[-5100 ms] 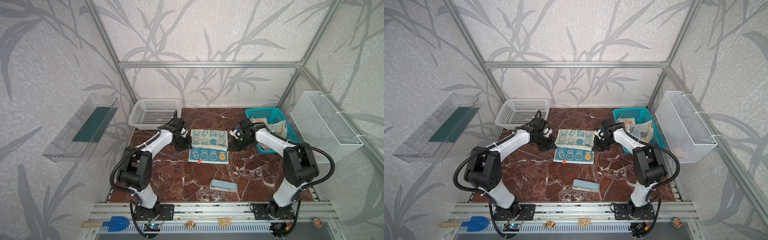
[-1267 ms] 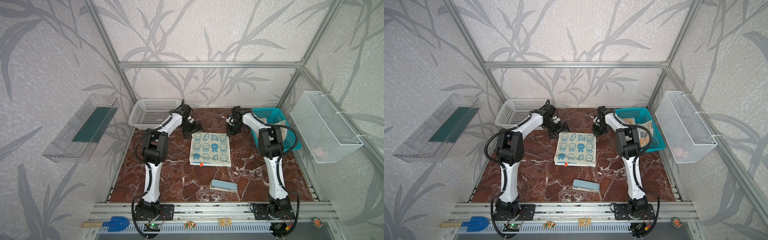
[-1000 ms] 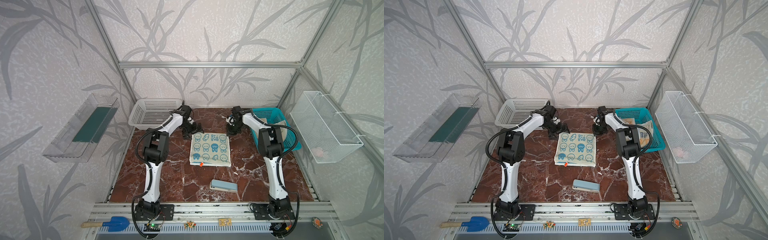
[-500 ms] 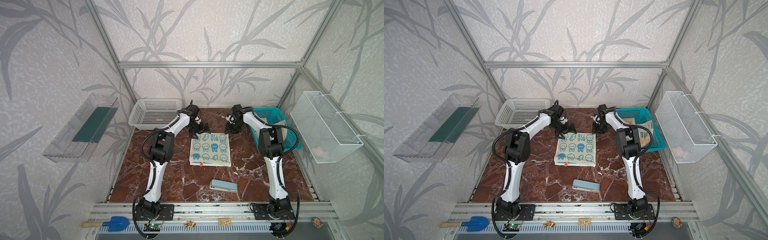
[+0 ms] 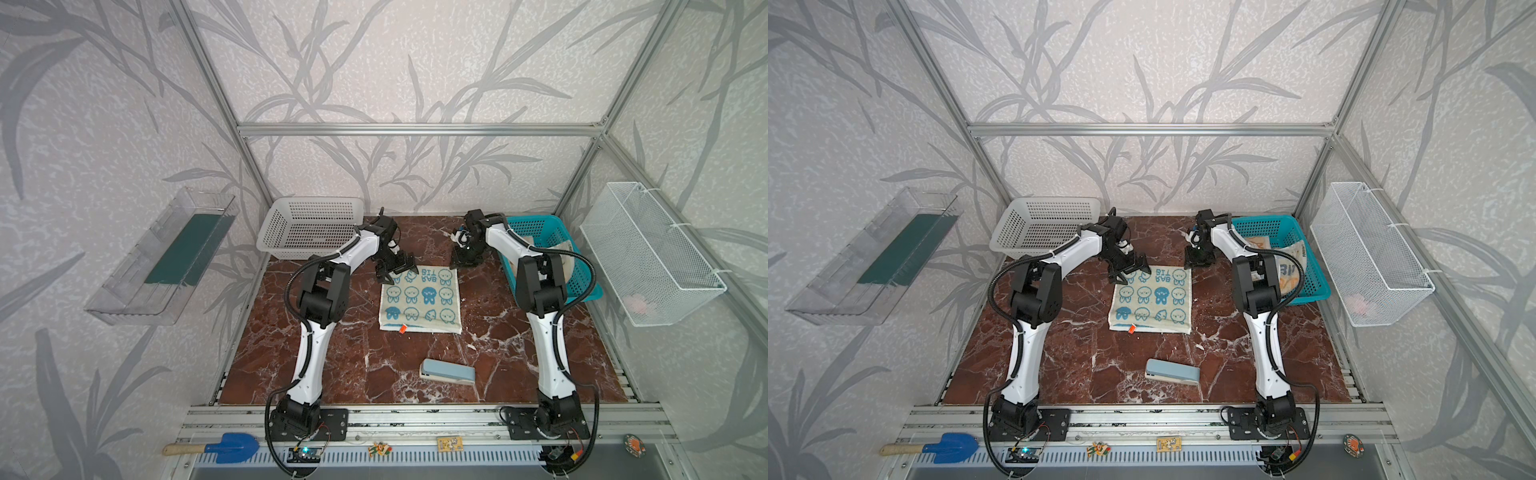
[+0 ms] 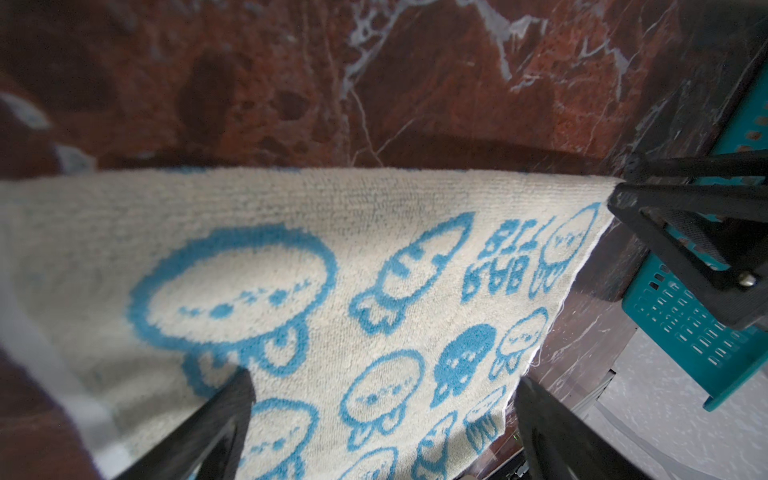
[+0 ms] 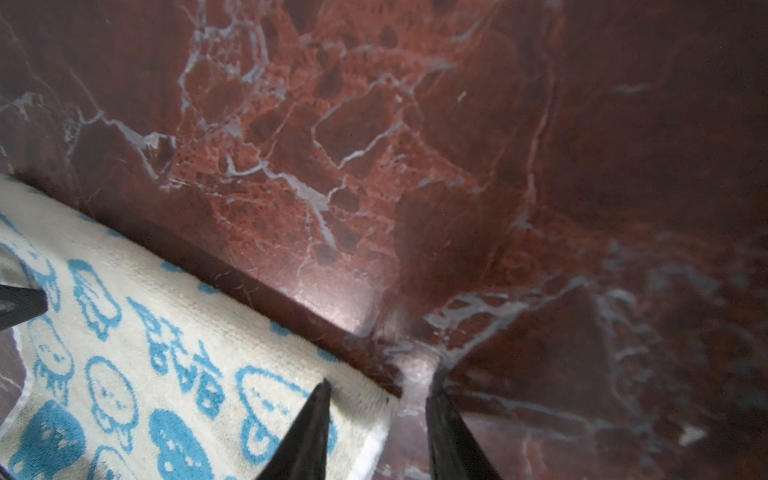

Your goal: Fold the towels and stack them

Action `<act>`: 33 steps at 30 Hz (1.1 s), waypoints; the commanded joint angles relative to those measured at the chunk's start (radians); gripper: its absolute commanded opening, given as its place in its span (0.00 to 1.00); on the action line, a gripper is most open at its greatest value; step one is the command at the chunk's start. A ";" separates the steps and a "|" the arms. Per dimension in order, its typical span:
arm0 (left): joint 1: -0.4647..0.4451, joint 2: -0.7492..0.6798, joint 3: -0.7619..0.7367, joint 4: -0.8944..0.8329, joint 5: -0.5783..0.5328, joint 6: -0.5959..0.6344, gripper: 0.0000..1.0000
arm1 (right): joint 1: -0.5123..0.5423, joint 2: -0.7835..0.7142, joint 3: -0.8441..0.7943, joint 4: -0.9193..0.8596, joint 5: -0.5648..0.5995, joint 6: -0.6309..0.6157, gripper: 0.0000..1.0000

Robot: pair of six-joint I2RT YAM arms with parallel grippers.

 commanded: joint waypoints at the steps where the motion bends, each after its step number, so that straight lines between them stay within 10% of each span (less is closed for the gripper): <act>1: 0.001 0.008 -0.010 -0.012 0.002 0.002 0.99 | 0.021 0.032 -0.012 -0.035 0.007 -0.021 0.37; 16: -0.011 -0.018 -0.099 0.026 0.001 -0.007 0.99 | 0.019 0.005 -0.085 0.004 0.028 0.023 0.03; 33: -0.062 -0.119 -0.081 -0.003 -0.050 -0.019 0.99 | -0.006 0.006 0.082 -0.094 0.001 -0.002 0.00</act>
